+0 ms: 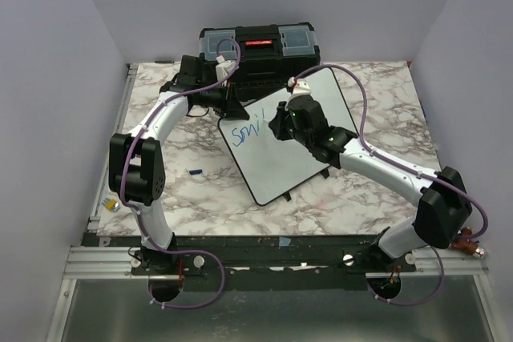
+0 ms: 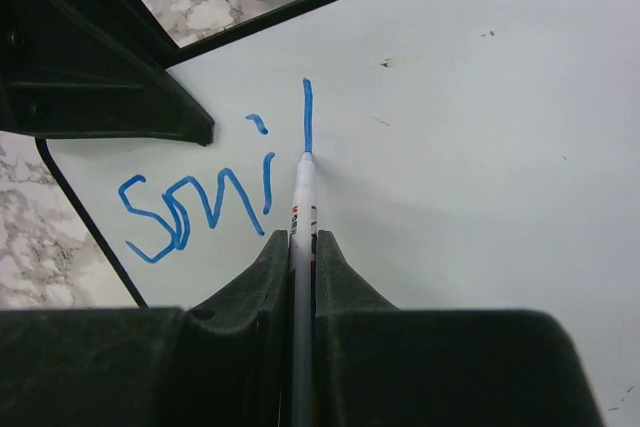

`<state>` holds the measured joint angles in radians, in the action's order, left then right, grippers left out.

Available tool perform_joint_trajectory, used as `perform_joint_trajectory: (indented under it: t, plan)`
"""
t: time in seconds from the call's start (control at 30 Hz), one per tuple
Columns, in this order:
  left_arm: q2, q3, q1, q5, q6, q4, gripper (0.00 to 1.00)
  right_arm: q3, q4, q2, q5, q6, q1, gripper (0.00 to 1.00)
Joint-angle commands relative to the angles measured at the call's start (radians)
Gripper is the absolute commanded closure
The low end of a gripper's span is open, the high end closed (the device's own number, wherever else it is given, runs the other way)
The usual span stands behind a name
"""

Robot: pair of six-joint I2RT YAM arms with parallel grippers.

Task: Write a sentence on the whiteboard
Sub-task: Write a sentence on the whiteboard stand.

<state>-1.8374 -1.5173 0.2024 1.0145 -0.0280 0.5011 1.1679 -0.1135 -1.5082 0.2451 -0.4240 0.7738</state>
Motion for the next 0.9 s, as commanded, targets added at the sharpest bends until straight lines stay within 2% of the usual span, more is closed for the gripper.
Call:
perform_joint_trajectory:
  t: [0.0,0.47,0.87]
  plan:
    - [0.031,-0.002,0.006,-0.048,0.089,-0.077,1.00,-0.039,-0.047,0.025,-0.052,-0.028,0.000,0.99]
    - [0.038,0.005,0.006,-0.054,0.088,-0.079,1.00,-0.108,-0.077,0.073,-0.021,-0.062,0.001,0.99]
    - [0.042,0.008,0.006,-0.058,0.086,-0.081,1.00,-0.023,-0.087,0.031,0.088,-0.011,0.001,0.99]
